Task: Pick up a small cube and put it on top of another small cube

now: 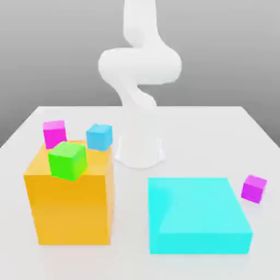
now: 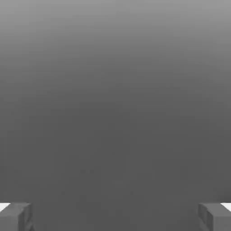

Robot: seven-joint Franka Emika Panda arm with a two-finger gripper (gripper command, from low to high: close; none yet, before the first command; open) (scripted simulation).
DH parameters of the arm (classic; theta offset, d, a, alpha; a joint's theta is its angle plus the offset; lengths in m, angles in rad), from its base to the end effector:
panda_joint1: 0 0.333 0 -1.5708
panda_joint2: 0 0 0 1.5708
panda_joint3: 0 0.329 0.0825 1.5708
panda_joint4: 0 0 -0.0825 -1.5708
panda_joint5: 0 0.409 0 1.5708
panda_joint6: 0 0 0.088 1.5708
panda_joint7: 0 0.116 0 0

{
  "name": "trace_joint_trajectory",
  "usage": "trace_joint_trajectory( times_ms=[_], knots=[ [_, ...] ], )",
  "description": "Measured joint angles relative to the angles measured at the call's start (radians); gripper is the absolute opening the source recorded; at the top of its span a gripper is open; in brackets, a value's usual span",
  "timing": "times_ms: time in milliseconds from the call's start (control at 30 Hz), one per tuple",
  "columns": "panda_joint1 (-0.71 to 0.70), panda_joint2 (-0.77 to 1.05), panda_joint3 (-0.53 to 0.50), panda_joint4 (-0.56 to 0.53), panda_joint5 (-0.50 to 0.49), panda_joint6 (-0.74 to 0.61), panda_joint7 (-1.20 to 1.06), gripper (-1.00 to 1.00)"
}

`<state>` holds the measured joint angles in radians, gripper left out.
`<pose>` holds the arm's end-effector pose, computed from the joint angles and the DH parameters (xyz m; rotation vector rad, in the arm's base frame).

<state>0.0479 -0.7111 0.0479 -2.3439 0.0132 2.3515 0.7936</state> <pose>0.4016 0.0445 0.6633 -2.5370 0.9310 -0.9288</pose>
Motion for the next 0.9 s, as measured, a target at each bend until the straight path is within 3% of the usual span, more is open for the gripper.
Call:
trace_joint_trajectory(
  times_ms=[400,667,767,900],
  knots=[
    [0.234,0.434,0.273,-0.215,0.015,0.254,0.005,0.00],
    [0.406,0.736,0.431,-0.355,-0.098,0.420,0.097,0.00],
    [0.478,0.853,0.384,-0.367,-0.212,0.491,0.182,0.00],
    [0.620,0.999,0.209,-0.338,-0.375,0.598,0.305,0.00]
  ],
)
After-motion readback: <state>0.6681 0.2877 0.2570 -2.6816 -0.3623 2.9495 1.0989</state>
